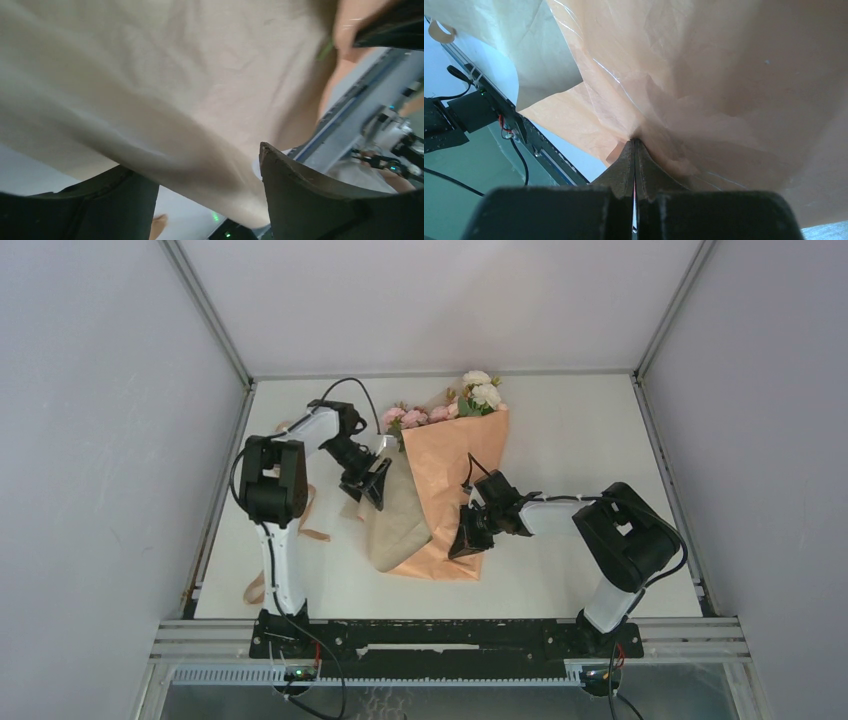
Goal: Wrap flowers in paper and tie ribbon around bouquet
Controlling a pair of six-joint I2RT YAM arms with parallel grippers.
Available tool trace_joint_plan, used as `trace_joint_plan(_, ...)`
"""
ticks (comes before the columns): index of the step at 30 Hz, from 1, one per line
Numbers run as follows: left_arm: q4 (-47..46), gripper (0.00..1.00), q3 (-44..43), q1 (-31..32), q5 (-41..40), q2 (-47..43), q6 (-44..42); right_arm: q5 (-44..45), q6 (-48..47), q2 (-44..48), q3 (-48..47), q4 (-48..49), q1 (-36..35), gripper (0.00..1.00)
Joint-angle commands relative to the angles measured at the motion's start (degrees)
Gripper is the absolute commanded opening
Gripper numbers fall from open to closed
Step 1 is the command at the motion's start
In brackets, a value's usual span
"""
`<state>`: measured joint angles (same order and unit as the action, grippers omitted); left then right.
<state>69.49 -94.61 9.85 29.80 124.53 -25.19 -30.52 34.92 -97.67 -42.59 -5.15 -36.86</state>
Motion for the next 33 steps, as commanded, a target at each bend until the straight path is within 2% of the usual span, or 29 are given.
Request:
trace_joint_plan(1,3.1,0.74,0.75,-0.15,13.57,-3.81,-2.3,6.7,-3.27,-2.48,1.02,-3.58,-0.57,0.0)
trace_joint_plan(5,4.07,0.69,3.9,-0.93,20.22,-6.77,-2.68,6.68,-3.27,-2.7,1.02,-3.23,-0.63,0.0)
trace_joint_plan(8,2.65,0.58,8.0,-1.23,23.15,-8.89,-0.79,6.63,-3.36,-2.72,1.02,-3.29,-0.53,0.0)
trace_joint_plan(13,-3.23,0.43,13.39,-1.3,14.35,-11.32,4.3,7.07,-3.5,-2.69,1.02,-3.73,-0.5,0.0)
trace_joint_plan(15,-5.18,0.4,14.52,-1.8,11.03,-12.24,6.32,7.23,-3.25,-2.74,1.02,-3.76,-0.5,0.0)
trace_joint_plan(16,-5.6,0.42,14.61,-2.33,10.46,-12.99,7.23,7.23,-3.13,-2.78,1.02,-3.73,-0.55,0.0)
trace_joint_plan(19,-9.23,0.64,16.33,-5.65,11.76,-17.85,12.76,7.03,-2.84,-2.79,1.02,-3.68,-0.74,0.0)
trace_joint_plan(20,-12.45,0.68,18.76,-7.0,11.99,-20.5,16.99,6.92,-2.84,-2.86,1.02,-3.72,-0.78,0.0)
trace_joint_plan(23,-27.82,0.7,32.15,-9.62,10.51,-29.65,33.8,6.8,-3.01,-3.05,0.99,-4.07,-0.69,0.0)
trace_joint_plan(27,-41.27,0.79,48.47,-8.97,6.46,-37.55,45.12,7.15,-3.19,-3.32,0.95,-4.88,-0.6,0.0)
trace_joint_plan(33,-48.28,0.89,53.63,-7.47,2.74,-35.69,48.28,7.63,-2.52,-2.82,0.93,-4.87,-0.57,0.0)
